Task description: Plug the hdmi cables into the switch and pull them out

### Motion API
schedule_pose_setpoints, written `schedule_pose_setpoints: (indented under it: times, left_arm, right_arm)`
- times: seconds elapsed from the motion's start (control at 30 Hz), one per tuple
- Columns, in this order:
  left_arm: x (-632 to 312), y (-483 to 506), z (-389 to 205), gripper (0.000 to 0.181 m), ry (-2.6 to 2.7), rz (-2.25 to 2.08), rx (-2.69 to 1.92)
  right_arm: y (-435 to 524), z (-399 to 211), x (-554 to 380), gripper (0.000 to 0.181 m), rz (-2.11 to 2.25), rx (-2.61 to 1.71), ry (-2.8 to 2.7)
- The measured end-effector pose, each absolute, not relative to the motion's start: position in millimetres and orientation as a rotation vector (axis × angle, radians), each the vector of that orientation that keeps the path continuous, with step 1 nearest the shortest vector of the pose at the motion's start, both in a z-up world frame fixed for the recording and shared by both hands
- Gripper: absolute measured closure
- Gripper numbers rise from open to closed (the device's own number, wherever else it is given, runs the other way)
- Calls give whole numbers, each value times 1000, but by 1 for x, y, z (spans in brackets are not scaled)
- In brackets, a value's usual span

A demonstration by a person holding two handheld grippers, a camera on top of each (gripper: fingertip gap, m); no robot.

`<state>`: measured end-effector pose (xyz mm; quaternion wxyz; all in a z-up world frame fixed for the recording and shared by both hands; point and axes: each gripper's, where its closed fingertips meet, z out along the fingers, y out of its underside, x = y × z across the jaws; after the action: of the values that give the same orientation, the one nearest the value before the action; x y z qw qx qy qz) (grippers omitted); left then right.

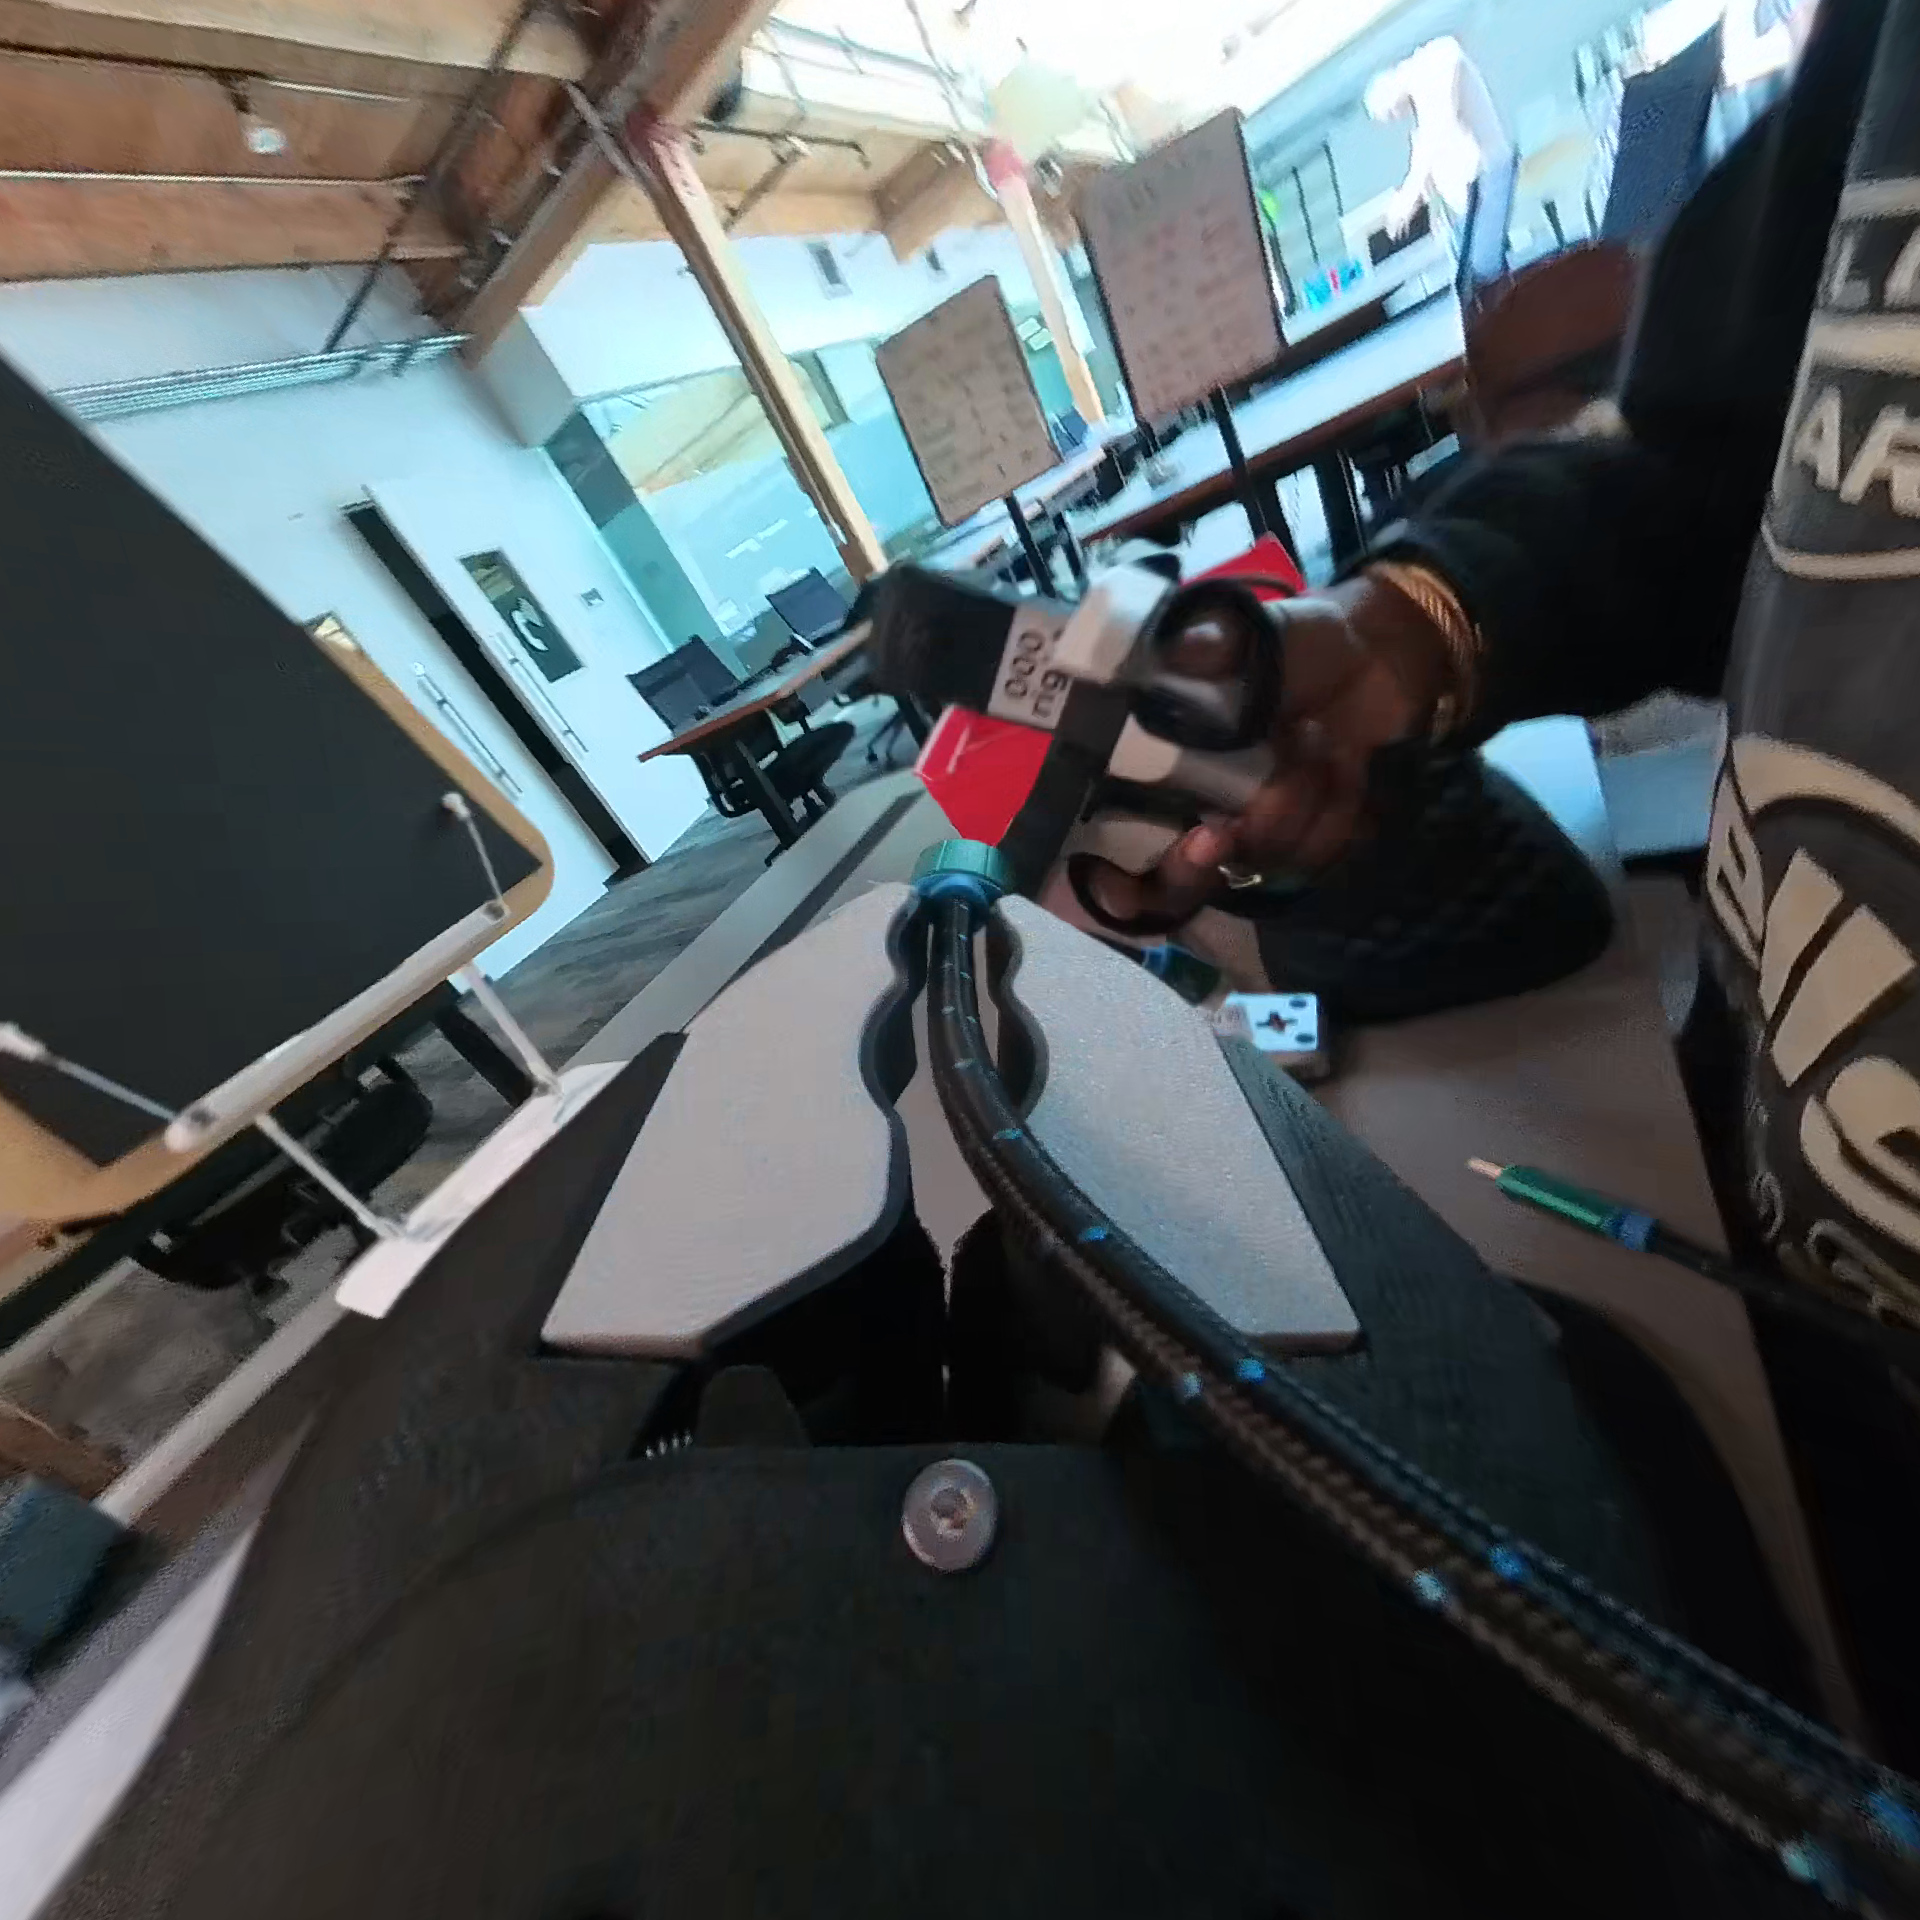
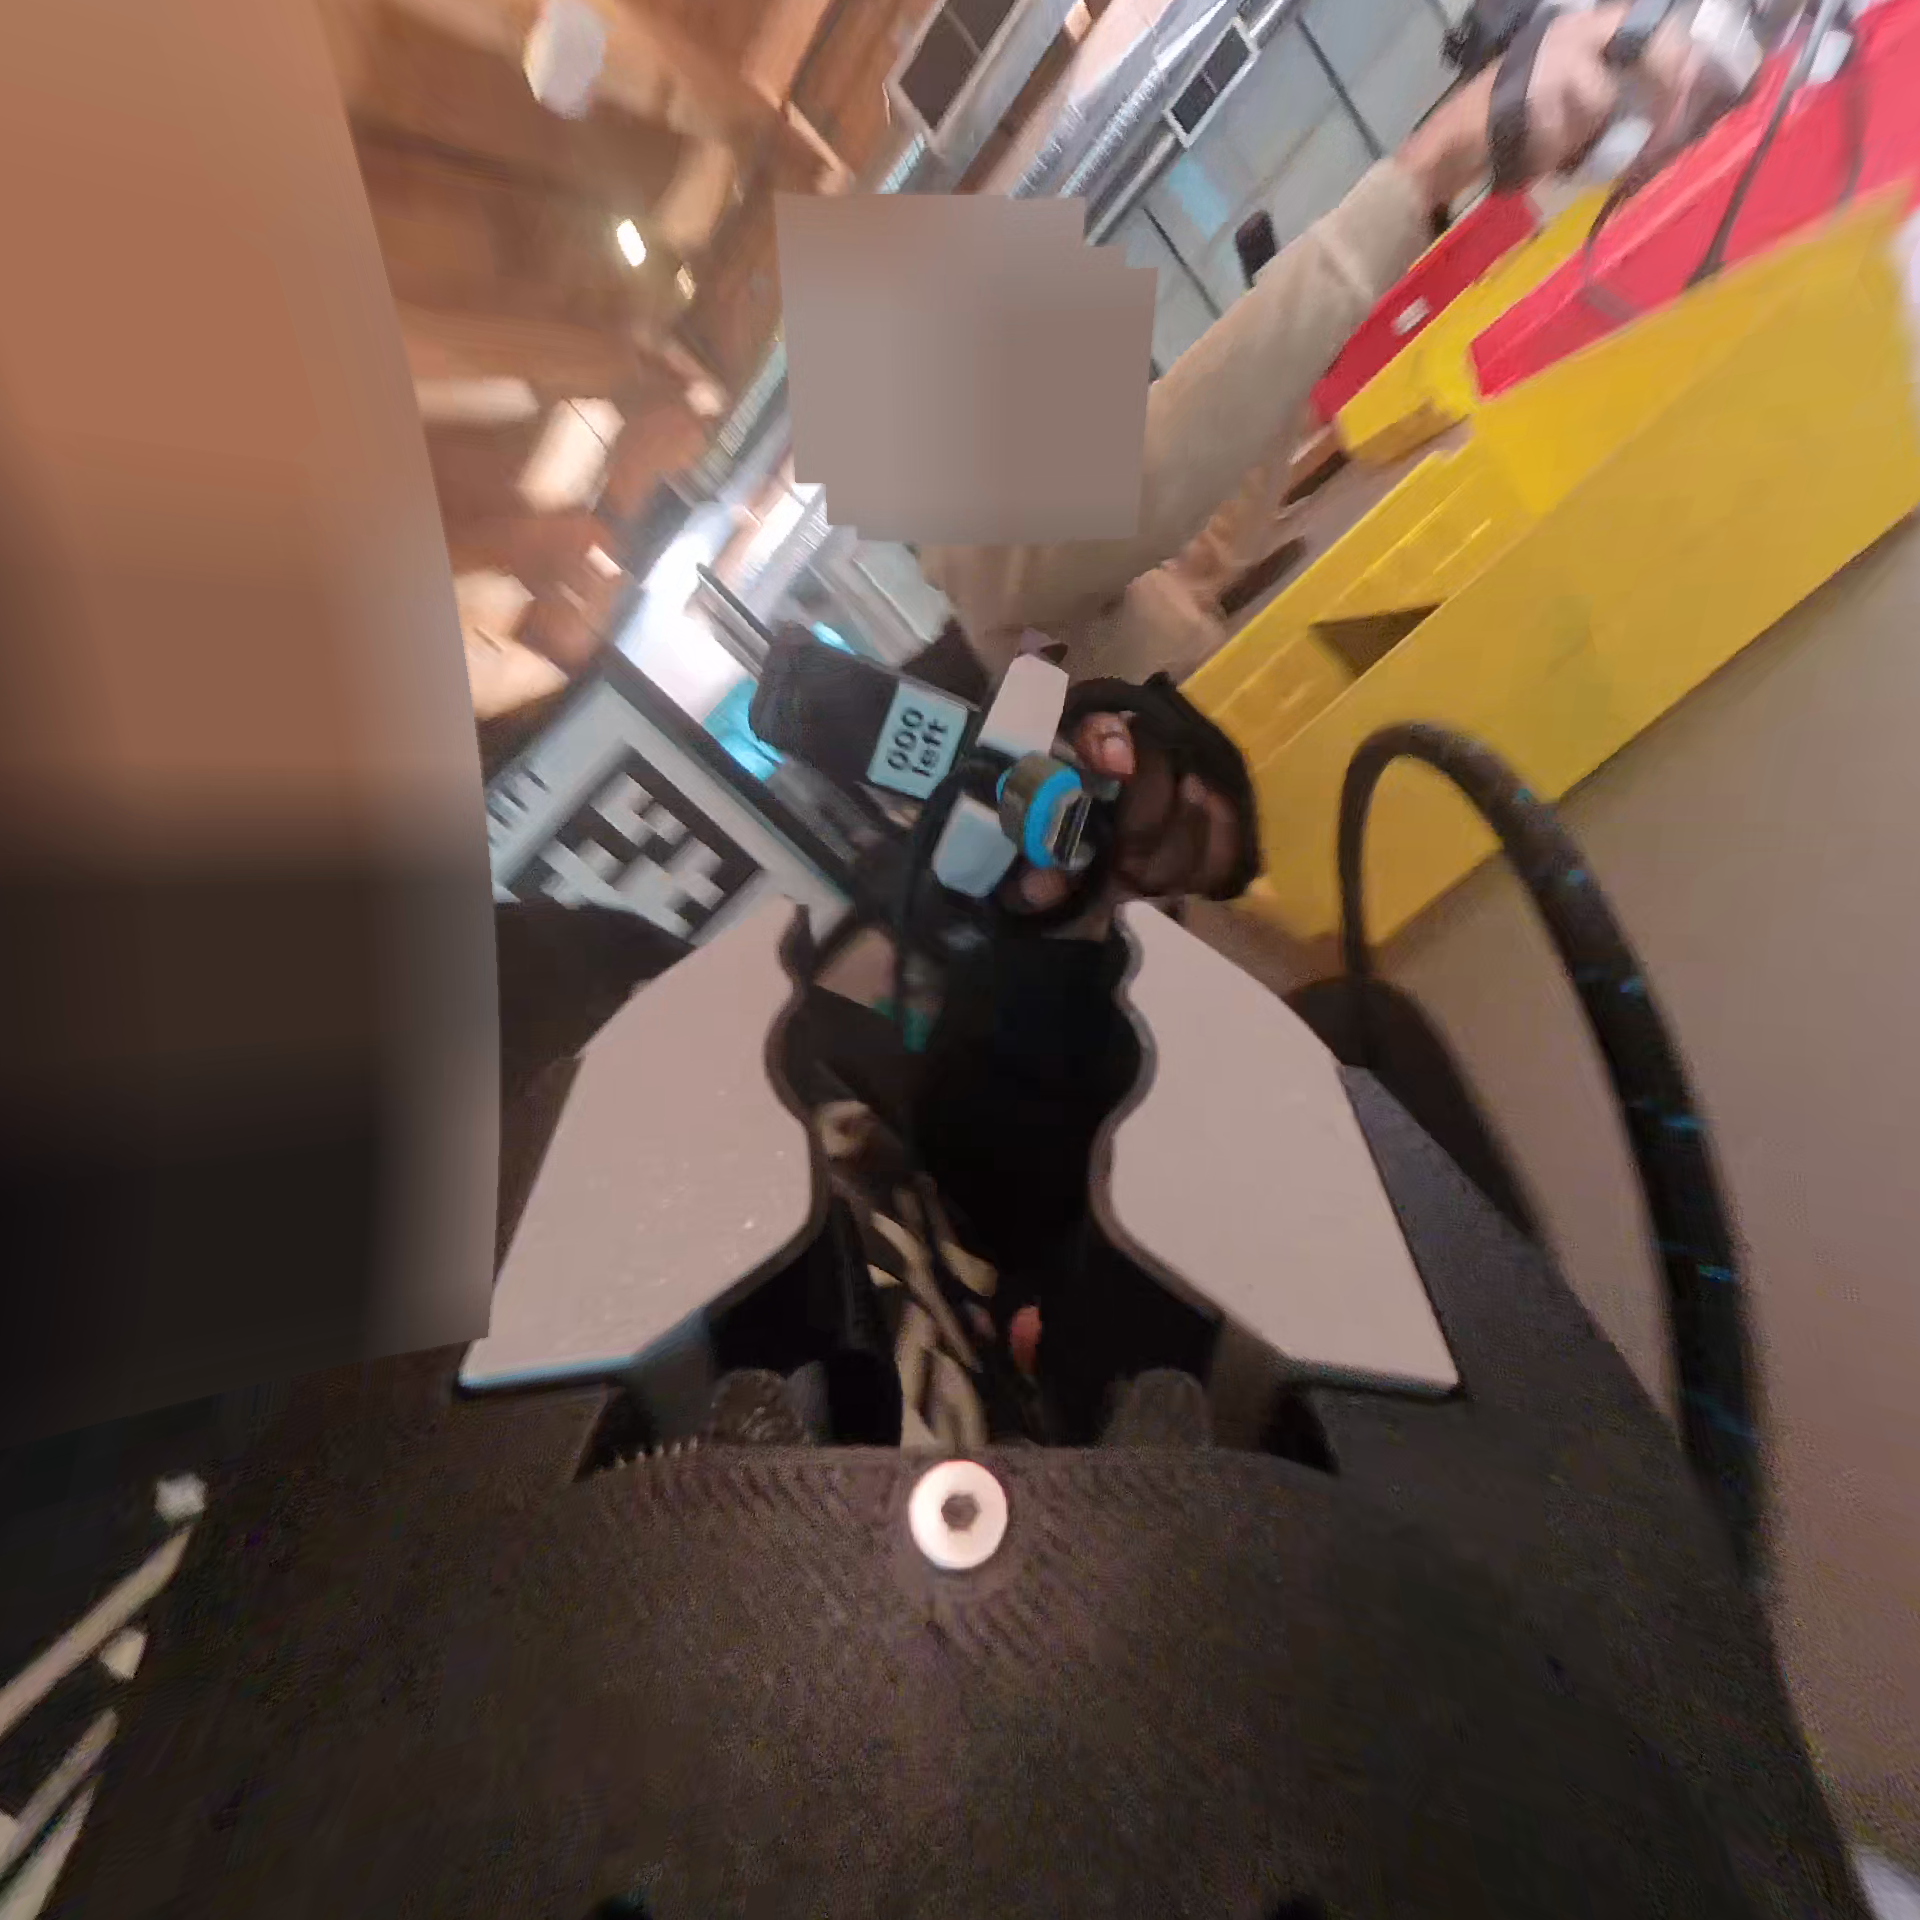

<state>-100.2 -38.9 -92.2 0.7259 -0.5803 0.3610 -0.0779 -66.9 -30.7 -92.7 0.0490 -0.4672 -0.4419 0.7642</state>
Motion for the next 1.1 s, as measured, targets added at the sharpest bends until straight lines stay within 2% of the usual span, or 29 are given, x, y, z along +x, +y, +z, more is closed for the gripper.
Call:
schedule_pose_setpoints:
  times: [0.1, 0.17, 0.23, 0.4, 0.5, 0.67, 0.77, 0.93, 1.1]
  left_arm:
    - [-118, -51, -87, 172, 668, -243, -1284]
    - [-126, -58, -87, 172, 622, -256, -1295]
    - [-131, -64, -88, 172, 592, -256, -1309]
    - [-137, -71, -88, 172, 551, -254, -1325]
    - [-136, -74, -89, 172, 553, -275, -1326]
    - [-137, -78, -91, 172, 550, -254, -1344]
    - [-139, -77, -94, 172, 533, -266, -1352]
    - [-144, -71, -98, 172, 507, -263, -1382]
    - [-156, -74, -86, 172, 444, -269, -1340]
  right_arm:
    - [4, -102, -43, 110, 1755, -1306, -1554]
    - [44, -130, -25, 103, 1259, -1311, -1690]
    - [63, -167, -2, 95, 939, -1338, -1893]
    - [48, -240, 22, 70, 662, -1319, -2327]
    - [47, -260, 21, 68, 596, -1232, -2482]
    - [70, -255, 20, 110, 569, -1162, -2544]
    - [67, -267, 13, 114, 536, -1110, -2573]
    - [59, -268, 1, 140, 578, -954, -2521]
    - [66, -226, 13, 143, 904, -905, -2302]
